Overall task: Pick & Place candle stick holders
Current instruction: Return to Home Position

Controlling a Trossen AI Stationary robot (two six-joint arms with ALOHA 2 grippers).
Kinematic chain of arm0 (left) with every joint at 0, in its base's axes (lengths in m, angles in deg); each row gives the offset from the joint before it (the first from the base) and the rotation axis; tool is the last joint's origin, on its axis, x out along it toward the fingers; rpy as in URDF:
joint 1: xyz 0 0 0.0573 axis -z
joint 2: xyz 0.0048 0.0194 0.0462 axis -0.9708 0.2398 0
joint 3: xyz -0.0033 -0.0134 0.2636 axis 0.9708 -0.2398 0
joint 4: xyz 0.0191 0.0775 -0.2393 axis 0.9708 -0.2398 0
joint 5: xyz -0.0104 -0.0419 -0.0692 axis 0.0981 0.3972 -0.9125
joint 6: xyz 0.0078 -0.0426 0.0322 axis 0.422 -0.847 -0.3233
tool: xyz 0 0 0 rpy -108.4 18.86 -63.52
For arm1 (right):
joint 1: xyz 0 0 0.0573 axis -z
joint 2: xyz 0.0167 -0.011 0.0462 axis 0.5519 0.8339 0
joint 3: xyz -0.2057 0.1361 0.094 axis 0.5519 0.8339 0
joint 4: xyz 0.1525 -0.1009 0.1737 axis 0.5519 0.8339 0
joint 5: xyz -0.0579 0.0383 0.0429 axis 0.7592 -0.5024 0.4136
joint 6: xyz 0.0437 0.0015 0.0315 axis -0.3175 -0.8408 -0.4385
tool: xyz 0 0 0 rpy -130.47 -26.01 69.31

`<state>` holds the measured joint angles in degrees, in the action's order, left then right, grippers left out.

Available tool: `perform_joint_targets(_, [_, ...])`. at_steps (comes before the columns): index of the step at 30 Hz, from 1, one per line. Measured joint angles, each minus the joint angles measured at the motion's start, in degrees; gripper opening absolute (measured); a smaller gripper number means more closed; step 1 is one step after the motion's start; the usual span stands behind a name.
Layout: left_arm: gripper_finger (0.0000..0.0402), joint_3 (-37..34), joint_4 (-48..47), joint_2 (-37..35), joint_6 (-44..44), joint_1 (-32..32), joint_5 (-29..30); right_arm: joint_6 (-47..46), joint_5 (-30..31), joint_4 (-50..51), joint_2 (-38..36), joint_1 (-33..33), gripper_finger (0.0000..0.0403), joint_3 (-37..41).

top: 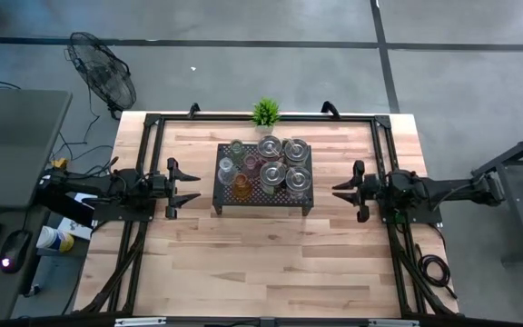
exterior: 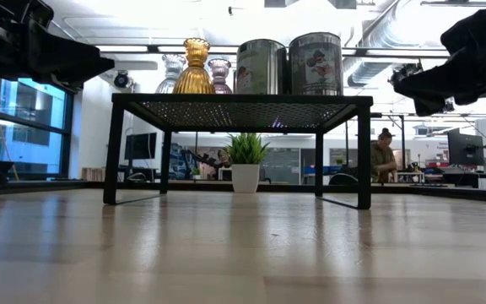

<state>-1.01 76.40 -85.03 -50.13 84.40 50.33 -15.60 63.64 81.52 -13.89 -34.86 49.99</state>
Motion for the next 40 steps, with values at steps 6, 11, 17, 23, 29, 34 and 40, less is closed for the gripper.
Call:
perform_joint_targets(6, [0.0222,0.0,0.0,0.0,0.0,0.0,0.0,-1.9,0.7,0.4,0.1,0.0,0.0074,0.0])
perform_joint_targets(11, [0.0222,0.0,0.0,0.0,0.0,0.0,0.0,-1.3,0.8,0.4,0.1,0.0,0.0074,0.0])
perform_joint_targets(17, [0.0222,0.0,0.0,0.0,0.0,0.0,0.0,-1.2,0.8,0.4,0.1,0.0,0.0074,-0.1])
perform_joint_targets(23, [0.0222,0.0,0.0,0.0,0.0,0.0,0.0,-1.1,0.8,0.4,0.1,0.0,0.0074,-0.1])
perform_joint_targets(29, [0.0222,0.0,0.0,0.0,0.0,0.0,0.0,-1.1,0.8,0.4,0.1,0.0,0.0074,-0.1])
perform_joint_targets(34, [0.0222,0.0,0.0,0.0,0.0,0.0,0.0,-1.1,0.8,0.4,0.1,0.0,0.0074,-0.1])
perform_joint_targets(40, [0.0222,0.0,0.0,0.0,0.0,0.0,0.0,-1.1,0.8,0.4,0.1,0.0,0.0074,-0.1])
